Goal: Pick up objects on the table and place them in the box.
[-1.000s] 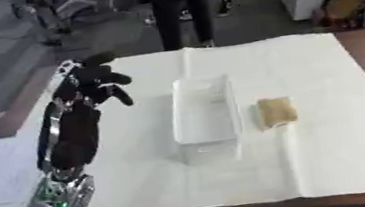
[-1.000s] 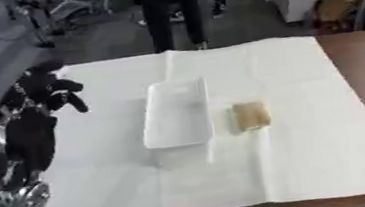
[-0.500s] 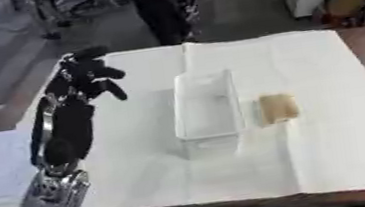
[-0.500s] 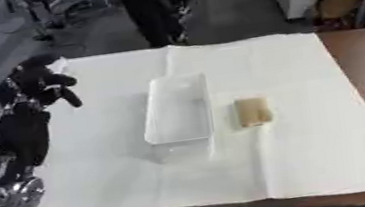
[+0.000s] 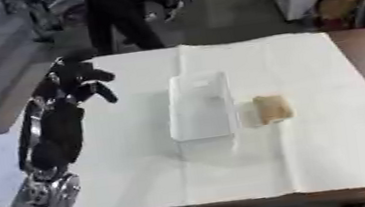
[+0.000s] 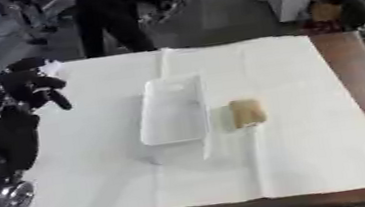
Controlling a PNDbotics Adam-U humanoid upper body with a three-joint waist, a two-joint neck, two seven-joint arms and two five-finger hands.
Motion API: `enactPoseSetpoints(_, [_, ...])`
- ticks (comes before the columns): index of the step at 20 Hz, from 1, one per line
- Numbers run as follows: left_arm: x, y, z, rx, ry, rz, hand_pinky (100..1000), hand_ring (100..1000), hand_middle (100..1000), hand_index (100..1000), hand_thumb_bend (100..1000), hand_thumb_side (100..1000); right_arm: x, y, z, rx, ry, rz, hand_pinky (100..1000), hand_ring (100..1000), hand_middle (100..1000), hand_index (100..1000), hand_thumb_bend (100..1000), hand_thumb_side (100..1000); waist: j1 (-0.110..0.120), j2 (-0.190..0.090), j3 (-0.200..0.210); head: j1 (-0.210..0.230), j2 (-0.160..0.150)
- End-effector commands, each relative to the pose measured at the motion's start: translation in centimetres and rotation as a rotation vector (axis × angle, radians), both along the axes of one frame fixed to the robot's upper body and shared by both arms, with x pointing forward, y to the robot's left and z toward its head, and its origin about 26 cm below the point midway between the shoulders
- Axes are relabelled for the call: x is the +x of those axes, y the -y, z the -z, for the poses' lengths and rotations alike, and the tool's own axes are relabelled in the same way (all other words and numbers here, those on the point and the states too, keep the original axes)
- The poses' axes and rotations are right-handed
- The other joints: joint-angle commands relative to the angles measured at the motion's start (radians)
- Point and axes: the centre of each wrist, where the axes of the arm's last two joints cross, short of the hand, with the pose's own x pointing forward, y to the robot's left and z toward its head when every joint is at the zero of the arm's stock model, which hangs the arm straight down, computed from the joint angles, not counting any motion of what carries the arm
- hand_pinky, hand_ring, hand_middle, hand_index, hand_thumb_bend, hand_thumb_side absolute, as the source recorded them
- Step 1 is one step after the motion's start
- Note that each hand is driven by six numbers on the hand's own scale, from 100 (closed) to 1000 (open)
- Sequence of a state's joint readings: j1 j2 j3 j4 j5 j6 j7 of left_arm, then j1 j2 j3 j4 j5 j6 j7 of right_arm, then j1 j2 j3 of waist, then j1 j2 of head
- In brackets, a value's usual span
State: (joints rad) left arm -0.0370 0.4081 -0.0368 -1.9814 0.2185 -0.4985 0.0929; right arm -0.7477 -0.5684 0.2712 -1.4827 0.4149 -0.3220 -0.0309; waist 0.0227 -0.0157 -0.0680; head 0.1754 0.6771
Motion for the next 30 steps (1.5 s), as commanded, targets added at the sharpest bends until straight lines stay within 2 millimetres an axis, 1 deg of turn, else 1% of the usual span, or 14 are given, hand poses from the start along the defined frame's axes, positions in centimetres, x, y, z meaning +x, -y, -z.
enactPoseSetpoints(1, [-0.1,-0.3,-0.8,0.027,0.017,0.011,420,647,776,736,693,774,1.8,1.4,-1.4,-0.228,0.018,0.068,752,725,726,714,476,1000,-0.005,-0.013,0.002,-0.011,-0.018])
enactPoseSetpoints(3, [-0.1,-0.2,-0.8,0.028,0.015,0.013,420,647,777,737,692,775,3.1,1.9,-1.9,-0.365,0.021,0.106,763,737,738,704,476,1000,-0.007,-0.015,0.005,-0.005,-0.017])
enactPoseSetpoints(5, [-0.1,-0.2,-0.8,0.026,0.012,0.015,420,647,777,737,692,776,4.3,2.4,-2.0,-0.465,0.022,0.146,765,739,741,703,480,1000,-0.009,-0.015,0.007,0.009,-0.016])
enactPoseSetpoints(8, [-0.1,-0.1,-0.8,0.026,0.008,0.02,419,648,778,737,691,778,5.8,2.9,-1.4,-0.535,0.01,0.187,770,745,747,710,497,1000,-0.01,-0.014,0.011,0.019,-0.019])
enactPoseSetpoints(11, [-0.1,0.0,-0.8,0.025,0.008,0.025,419,648,778,737,691,778,6.7,3.2,-0.8,-0.605,-0.007,0.211,783,756,760,726,528,1000,-0.012,-0.013,0.015,0.022,-0.019])
enactPoseSetpoints(14, [0.0,0.1,-0.9,0.025,0.006,0.03,419,648,779,737,689,779,7.3,3.5,-0.6,-0.699,-0.019,0.223,801,771,776,733,559,1000,-0.013,-0.012,0.018,0.019,-0.015])
enactPoseSetpoints(16, [0.0,0.2,-0.9,0.026,0.005,0.034,418,648,779,737,688,780,7.7,3.5,-0.6,-0.787,-0.02,0.237,805,773,775,721,567,1000,-0.014,-0.012,0.02,0.017,-0.015])
enactPoseSetpoints(19, [0.0,0.2,-0.9,0.025,0.003,0.037,418,648,779,737,687,780,8.1,3.8,-0.4,-0.863,-0.014,0.262,806,771,773,715,574,1000,-0.014,-0.011,0.021,0.016,-0.016])
enactPoseSetpoints(25, [0.0,0.2,-0.9,0.026,0.001,0.038,418,656,780,737,684,783,8.7,4.4,0.8,-0.921,-0.033,0.307,816,772,775,721,597,1000,-0.013,-0.01,0.022,0.016,-0.013])
enactPoseSetpoints(28, [0.0,0.3,-0.9,0.027,0.0,0.039,418,656,780,737,682,783,9.1,4.2,1.8,-0.928,-0.064,0.324,826,773,773,732,633,1000,-0.011,-0.01,0.023,0.014,-0.013])
enactPoseSetpoints(30, [0.0,0.3,-0.9,0.027,0.0,0.041,418,657,780,737,682,784,9.3,3.7,2.3,-0.935,-0.084,0.323,841,778,772,740,652,1000,-0.011,-0.009,0.026,0.011,-0.014])
